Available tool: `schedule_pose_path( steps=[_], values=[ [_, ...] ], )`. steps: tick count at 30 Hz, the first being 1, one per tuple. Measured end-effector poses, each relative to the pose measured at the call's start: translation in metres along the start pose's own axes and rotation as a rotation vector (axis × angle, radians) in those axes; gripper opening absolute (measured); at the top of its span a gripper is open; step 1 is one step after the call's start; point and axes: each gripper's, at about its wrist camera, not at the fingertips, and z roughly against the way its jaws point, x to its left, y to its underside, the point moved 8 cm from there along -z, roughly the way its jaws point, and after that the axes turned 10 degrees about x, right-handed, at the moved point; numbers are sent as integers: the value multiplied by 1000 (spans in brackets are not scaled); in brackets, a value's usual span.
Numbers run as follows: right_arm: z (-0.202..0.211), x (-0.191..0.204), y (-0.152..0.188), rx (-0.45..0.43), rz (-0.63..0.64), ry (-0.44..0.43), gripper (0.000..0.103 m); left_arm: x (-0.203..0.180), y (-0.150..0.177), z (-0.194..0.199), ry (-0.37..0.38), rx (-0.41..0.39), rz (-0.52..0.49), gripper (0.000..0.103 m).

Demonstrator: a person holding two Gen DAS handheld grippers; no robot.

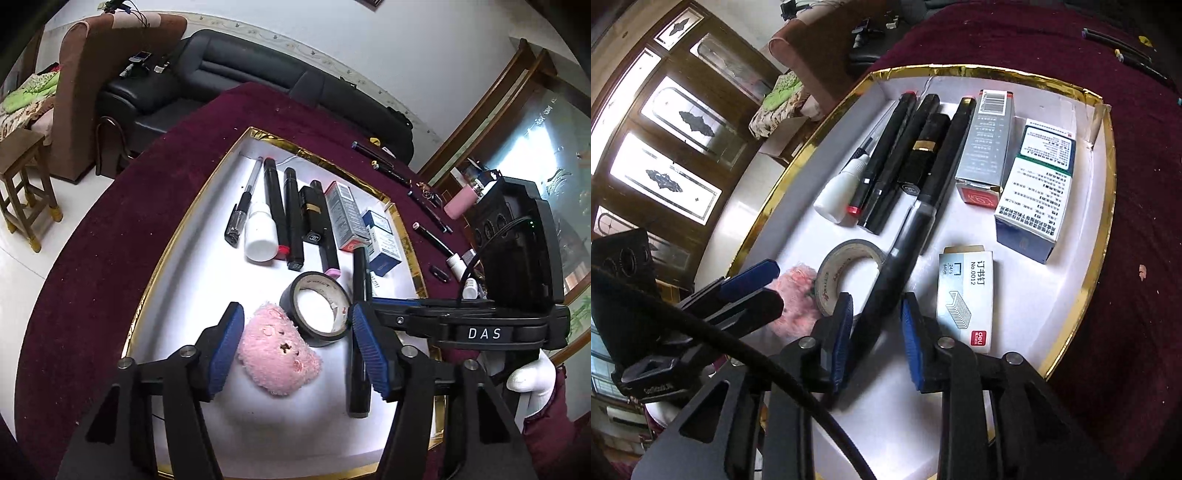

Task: Organize objects
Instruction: 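Move both open tools back to the pile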

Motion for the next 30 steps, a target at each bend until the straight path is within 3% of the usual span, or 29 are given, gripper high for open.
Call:
schedule_pose_path(
  steps=[9, 11, 17, 19, 21, 23, 25, 27, 28, 30],
  values=[
    [38, 0, 3, -103, -5, -30, 31, -6, 1, 13, -3, -35, 14, 67],
    [48, -4, 5, -134, -17, -52, 32, -4, 1, 16, -15, -43, 27, 75],
    [84, -22, 19, -231, -82, -134, 43, -11, 4, 27, 27, -65, 44, 75],
    [103, -33, 27, -284, -112, -160, 43, -26, 5, 32, 92, -73, 26, 75],
    [131, -47, 39, -357, -130, -160, 43, -50, 3, 42, 224, -101, -4, 82],
    [160, -56, 49, -433, -138, -129, 43, -78, 1, 56, 331, -150, -56, 102],
    [204, -62, 63, -552, -125, -59, 43, -108, -1, 70, 427, -214, -110, 102],
    [252, -63, 78, -715, -107, 20, 57, -139, -2, 76, 515, -251, -159, 102],
    [275, -63, 88, -805, -104, 34, 76, -155, -2, 74, 553, -254, -180, 102],
    [315, -68, 108, -995, -90, -21, 89, -180, 1, 63, 598, -225, -210, 102]
  ],
)
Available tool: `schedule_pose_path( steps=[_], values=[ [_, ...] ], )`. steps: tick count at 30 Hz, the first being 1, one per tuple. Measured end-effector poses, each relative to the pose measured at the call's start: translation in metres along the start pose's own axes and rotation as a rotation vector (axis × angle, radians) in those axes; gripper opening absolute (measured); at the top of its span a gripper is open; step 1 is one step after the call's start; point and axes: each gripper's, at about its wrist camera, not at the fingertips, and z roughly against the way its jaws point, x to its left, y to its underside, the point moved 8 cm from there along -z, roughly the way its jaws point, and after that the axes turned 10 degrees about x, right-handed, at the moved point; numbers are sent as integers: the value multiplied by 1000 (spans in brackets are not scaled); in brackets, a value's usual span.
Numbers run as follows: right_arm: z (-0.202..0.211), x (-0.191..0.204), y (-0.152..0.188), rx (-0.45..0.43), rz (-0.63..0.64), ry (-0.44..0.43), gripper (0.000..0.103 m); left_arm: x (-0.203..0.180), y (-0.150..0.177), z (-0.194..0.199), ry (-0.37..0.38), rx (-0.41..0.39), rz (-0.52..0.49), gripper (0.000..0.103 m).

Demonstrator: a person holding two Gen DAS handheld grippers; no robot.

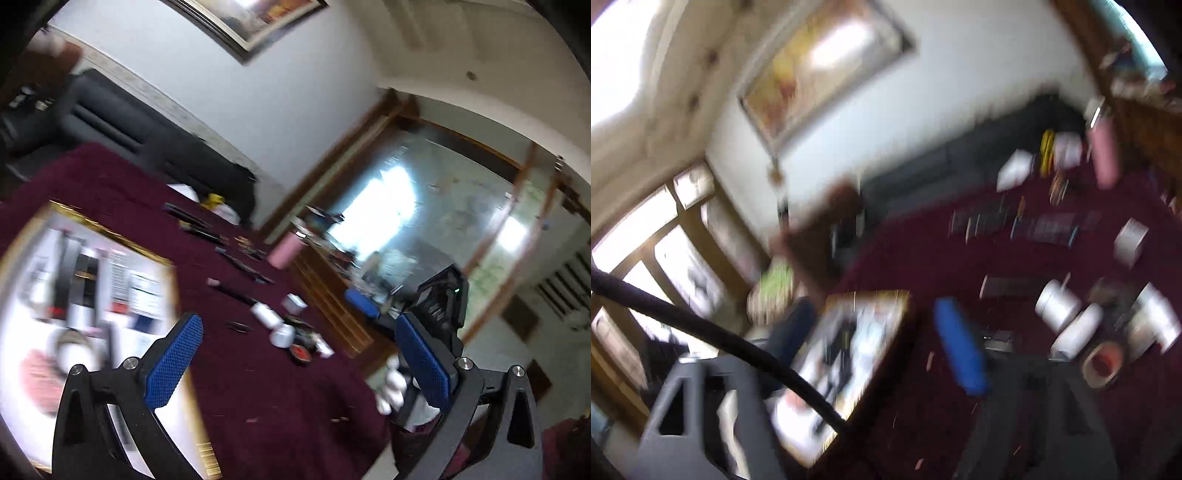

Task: Organize objects
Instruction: 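Move both open tools back to the pile, then grasp the white-green pill bottle with the right tool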

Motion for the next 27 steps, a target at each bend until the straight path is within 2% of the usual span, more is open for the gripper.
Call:
schedule_pose_path(
  steps=[1, 2, 3, 4, 6, 8, 10, 12, 13, 15, 17, 19, 21, 25, 27],
  values=[
    [10, -5, -6, -41, -30, -52, 92, -6, 4, -16, 16, 39, -4, 102],
    [14, -13, -9, -32, -75, -106, 98, -10, 10, -35, 21, 86, -1, 102],
    [12, -23, -9, 8, -133, -163, 103, -11, 15, -47, 15, 117, 0, 102],
    [5, -38, -6, 74, -218, -228, 103, -12, 21, -62, -2, 159, -1, 102],
    [-7, -64, 4, 171, -318, -256, 103, -11, 37, -92, -51, 255, -6, 102],
    [-25, -96, 17, 267, -358, -142, 103, -11, 54, -118, -80, 329, -14, 102],
    [-40, -123, 28, 328, -386, -74, 103, -10, 69, -138, -123, 387, -31, 101],
    [-51, -143, 35, 374, -396, 2, 101, -6, 81, -154, -197, 430, -69, 101],
    [-58, -153, 35, 409, -362, 60, 99, -1, 86, -159, -255, 447, -98, 101],
    [-77, -161, 35, 477, -284, 159, 93, 9, 92, -168, -325, 475, -120, 101],
    [-92, -167, 35, 538, -202, 229, 79, 18, 98, -172, -340, 503, -91, 101],
    [-109, -177, 36, 607, -103, 334, 55, 31, 103, -178, -358, 525, -47, 101],
    [-125, -183, 40, 666, -35, 410, 44, 43, 106, -182, -364, 545, -2, 101],
    [-146, -208, 45, 719, 58, 572, 43, 47, 106, -183, -342, 541, 20, 101],
    [-151, -222, 50, 742, 35, 587, 43, 48, 105, -183, -324, 529, 44, 101]
  ],
)
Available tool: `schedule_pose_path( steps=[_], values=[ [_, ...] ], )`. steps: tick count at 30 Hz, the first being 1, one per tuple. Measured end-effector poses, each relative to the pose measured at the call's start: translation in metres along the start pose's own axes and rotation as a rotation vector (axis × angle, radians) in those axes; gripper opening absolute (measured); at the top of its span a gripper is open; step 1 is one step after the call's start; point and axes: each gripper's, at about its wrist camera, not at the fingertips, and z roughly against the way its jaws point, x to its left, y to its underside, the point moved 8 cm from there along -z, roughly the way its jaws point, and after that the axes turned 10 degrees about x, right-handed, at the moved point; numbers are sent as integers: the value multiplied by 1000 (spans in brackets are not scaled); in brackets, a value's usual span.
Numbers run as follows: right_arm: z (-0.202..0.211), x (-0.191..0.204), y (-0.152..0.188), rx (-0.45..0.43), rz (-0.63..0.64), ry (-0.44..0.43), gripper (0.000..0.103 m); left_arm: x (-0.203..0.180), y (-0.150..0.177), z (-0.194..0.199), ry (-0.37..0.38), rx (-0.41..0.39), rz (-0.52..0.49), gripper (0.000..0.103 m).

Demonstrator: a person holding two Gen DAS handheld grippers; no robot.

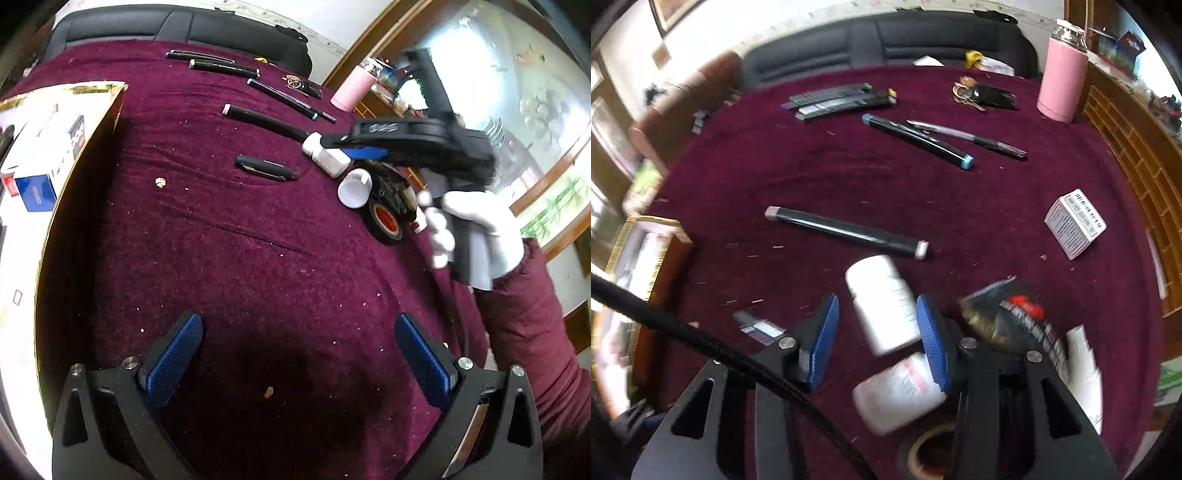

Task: Organize objects
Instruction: 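Grasp the white-green pill bottle with the right tool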

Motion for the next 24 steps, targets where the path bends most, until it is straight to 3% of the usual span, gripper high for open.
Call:
schedule_pose_path(
  steps=[3, 5, 9, 11, 15, 19, 22, 24],
  values=[
    [-17, -8, 5, 51, -36, -11, 42, 1, -2, 1, 39, -3, 22, 101],
    [-12, -8, 8, 34, -34, -30, 34, 0, -2, 1, 47, 9, 13, 101],
    [-4, -3, 18, 30, -33, -105, 33, -3, -4, 3, 32, 39, 16, 101],
    [7, 1, 26, 15, -41, -172, 32, -9, -11, 12, 17, 15, -18, 101],
    [29, 5, 49, -25, -55, -305, 32, -21, -37, 37, -105, -36, -157, 101],
    [39, 6, 83, -58, -88, -449, 32, -32, -73, 37, -220, -48, -327, 101],
    [40, 0, 103, -83, -111, -553, 32, -43, -99, 12, -261, -13, -463, 97],
    [39, -5, 110, -92, -128, -614, 32, -46, -107, -16, -314, 58, -564, 89]
  ],
)
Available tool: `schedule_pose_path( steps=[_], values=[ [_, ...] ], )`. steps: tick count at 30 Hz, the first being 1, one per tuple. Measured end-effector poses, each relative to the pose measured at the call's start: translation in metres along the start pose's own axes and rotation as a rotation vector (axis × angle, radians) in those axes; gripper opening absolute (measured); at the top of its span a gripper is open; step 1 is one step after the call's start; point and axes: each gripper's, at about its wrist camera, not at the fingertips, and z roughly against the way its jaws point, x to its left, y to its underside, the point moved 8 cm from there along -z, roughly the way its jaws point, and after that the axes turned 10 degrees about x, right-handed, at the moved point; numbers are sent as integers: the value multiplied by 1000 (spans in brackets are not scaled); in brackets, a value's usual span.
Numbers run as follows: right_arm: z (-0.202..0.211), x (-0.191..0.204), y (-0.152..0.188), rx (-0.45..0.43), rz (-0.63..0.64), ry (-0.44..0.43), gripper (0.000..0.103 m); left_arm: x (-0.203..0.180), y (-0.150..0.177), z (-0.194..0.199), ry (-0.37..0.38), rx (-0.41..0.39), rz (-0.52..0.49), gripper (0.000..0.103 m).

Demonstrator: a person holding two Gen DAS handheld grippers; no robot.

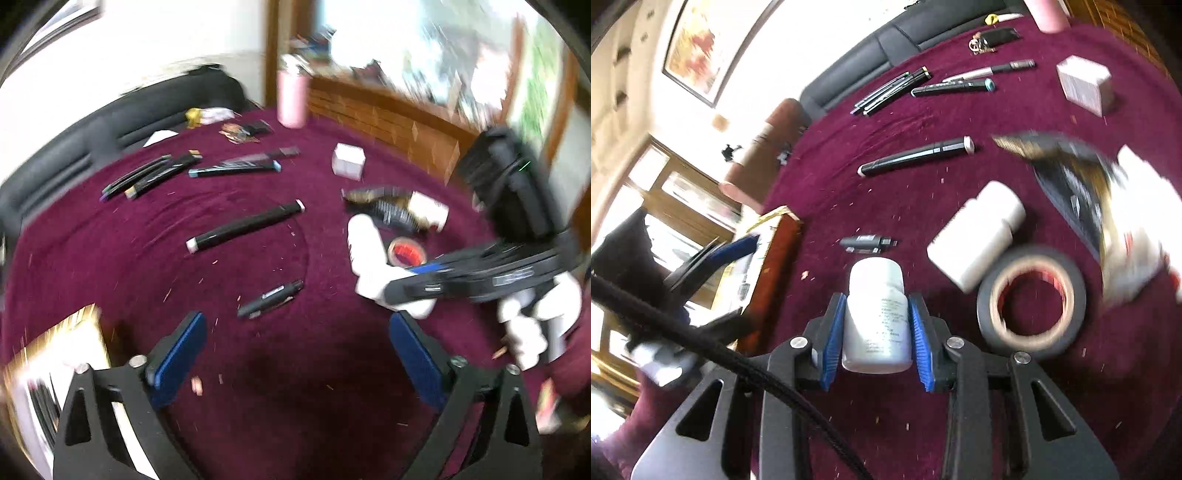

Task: Organize objects
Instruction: 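Grasp the white-green pill bottle with the right tool, then grasp a small black pen with left tool while right holds the bottle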

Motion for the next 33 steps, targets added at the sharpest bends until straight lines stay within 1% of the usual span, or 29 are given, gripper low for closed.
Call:
schedule_pose_path(
  steps=[2, 3, 4, 5, 6, 7, 8, 10, 11, 12, 13, 14, 15, 16, 17, 19, 21, 25, 27, 28, 29, 30, 31, 33],
  values=[
    [3, -7, 2, -10, -23, -52, 32, -1, -6, -27, -29, 80, -68, 72],
    [5, -10, 2, -19, -37, -78, 32, 1, -7, -42, -31, 123, -95, 69],
    [6, -11, 0, -30, -49, -118, 32, 2, -6, -54, -34, 154, -114, 63],
    [7, -13, -2, -35, -56, -139, 32, 5, -6, -64, -38, 182, -129, 56],
    [8, -15, -4, -40, -64, -153, 32, 9, -6, -72, -37, 206, -134, 55],
    [7, -17, -4, -40, -71, -158, 32, 10, -7, -77, -17, 214, -129, 54],
    [4, -19, -5, -34, -80, -162, 32, 12, -10, -78, 14, 211, -118, 50],
    [-1, -21, -5, -21, -94, -169, 32, 12, -13, -80, 34, 223, -122, 48],
    [-3, -21, -3, -17, -96, -168, 32, 11, -13, -81, 40, 227, -127, 43],
    [-5, -20, -3, -13, -95, -164, 32, 8, -13, -80, 58, 233, -126, 40],
    [-6, -19, -3, -12, -93, -160, 32, 5, -11, -79, 75, 242, -126, 37],
    [-7, -18, -3, -13, -91, -156, 32, -1, -6, -76, 93, 256, -137, 37],
    [-8, -17, -4, -13, -87, -154, 32, -3, -4, -76, 76, 256, -150, 37],
    [-8, -14, -5, -11, -78, -154, 32, -6, -1, -73, 94, 268, -153, 27],
    [-8, -12, -5, -9, -71, -152, 32, -9, 1, -72, 107, 272, -150, 27],
    [-9, -6, -3, -5, -48, -136, 32, -9, 4, -70, 97, 266, -144, 27],
    [-12, -1, -3, -2, -24, -121, 32, -8, 2, -70, 93, 258, -117, 27],
    [-11, 9, -2, -11, 25, -85, 33, -11, 2, -69, 45, 219, -83, 27],
    [-9, 14, -4, -22, 44, -70, 36, -10, 2, -69, 28, 207, -51, 24],
    [-7, 17, -4, -26, 60, -48, 37, -9, 4, -66, 22, 200, -41, 11],
    [-7, 21, -2, -25, 73, -31, 38, -8, 8, -62, 36, 200, -20, 11],
    [-8, 25, -1, -23, 88, -10, 42, -7, 13, -59, 46, 197, 3, 11],
    [-9, 30, 1, -18, 111, 29, 45, -6, 19, -56, 45, 196, 11, 11],
    [-15, 38, 6, -1, 155, 102, 45, -6, 31, -46, 47, 180, 29, 11]
  ],
)
